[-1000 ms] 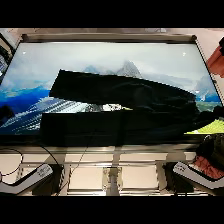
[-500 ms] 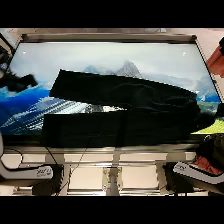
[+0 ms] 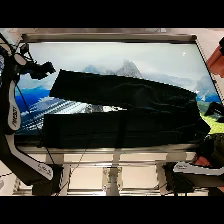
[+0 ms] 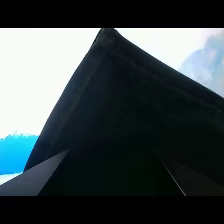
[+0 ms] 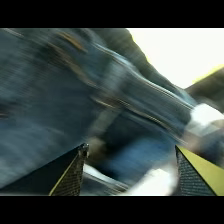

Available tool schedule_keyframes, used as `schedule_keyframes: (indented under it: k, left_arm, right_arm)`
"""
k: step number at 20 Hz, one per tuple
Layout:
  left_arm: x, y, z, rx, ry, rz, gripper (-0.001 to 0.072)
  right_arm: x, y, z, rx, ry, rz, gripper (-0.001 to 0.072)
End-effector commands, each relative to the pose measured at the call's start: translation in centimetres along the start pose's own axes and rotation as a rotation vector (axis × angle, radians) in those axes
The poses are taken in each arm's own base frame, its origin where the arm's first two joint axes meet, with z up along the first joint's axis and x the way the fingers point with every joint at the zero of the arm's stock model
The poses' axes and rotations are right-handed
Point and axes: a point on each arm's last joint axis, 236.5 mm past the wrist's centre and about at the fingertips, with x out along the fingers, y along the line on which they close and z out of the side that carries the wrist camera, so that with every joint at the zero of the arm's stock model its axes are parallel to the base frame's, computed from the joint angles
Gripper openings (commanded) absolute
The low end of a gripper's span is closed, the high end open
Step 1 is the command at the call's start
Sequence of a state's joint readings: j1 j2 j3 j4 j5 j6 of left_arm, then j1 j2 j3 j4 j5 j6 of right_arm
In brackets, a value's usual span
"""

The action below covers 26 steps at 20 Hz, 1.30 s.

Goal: Fold the clothes and pants, and hang the long-sleeved shirts on hangers.

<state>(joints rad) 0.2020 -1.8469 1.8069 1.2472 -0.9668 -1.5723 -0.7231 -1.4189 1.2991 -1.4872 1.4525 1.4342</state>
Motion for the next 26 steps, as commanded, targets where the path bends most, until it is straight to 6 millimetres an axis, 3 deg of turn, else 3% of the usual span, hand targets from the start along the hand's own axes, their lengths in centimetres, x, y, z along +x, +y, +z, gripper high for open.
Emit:
schedule_keyframes:
  k: [1, 6, 9, 11, 14, 18, 21, 24, 26]
  left_arm:
    - [1.9, 0.4, -0.2, -0.005, 0.021, -0.005, 0.0583]
    - [3.0, 3.5, -2.6, 0.008, 0.113, 0.096, 0.0583]
    - [3.4, 3.7, -3.0, 0.011, 0.127, 0.103, 0.0583]
    - [3.5, 3.8, -3.3, 0.009, 0.138, 0.104, 0.0583]
    - [3.7, 5.1, -4.8, -0.013, 0.197, 0.152, 0.0583]
    - [2.9, 7.4, -6.7, -0.031, 0.28, 0.225, 0.0571]
    - [2.3, 8.3, -8.1, -0.054, 0.344, 0.237, 0.0459]
    - [2.3, 8.6, -9.9, -0.065, 0.42, 0.244, 0.0457]
    - [2.5, 8.8, -10.9, -0.07, 0.458, 0.248, 0.0303]
  right_arm:
    - [-0.6, 5.2, 3.7, 0.006, -0.152, 0.225, 0.0604]
    - [-1.3, 6.6, 6.5, 0.003, -0.269, 0.254, 0.0602]
    - [-1.4, 8.5, 7.8, -0.047, -0.325, 0.249, 0.0592]
    - [-1.6, 9.8, 8.6, -0.074, -0.364, 0.248, 0.0538]
    - [-1.6, 11.2, 8.7, -0.104, -0.375, 0.25, 0.0538]
    - [-1.5, 10.9, 8.7, -0.108, -0.371, 0.237, 0.0538]
    - [-1.5, 10.8, 8.7, -0.111, -0.372, 0.231, 0.0538]
    - [-1.4, 10.2, 8.8, -0.118, -0.373, 0.206, 0.0538]
    - [-1.2, 9.9, 8.7, -0.123, -0.37, 0.19, 0.0538]
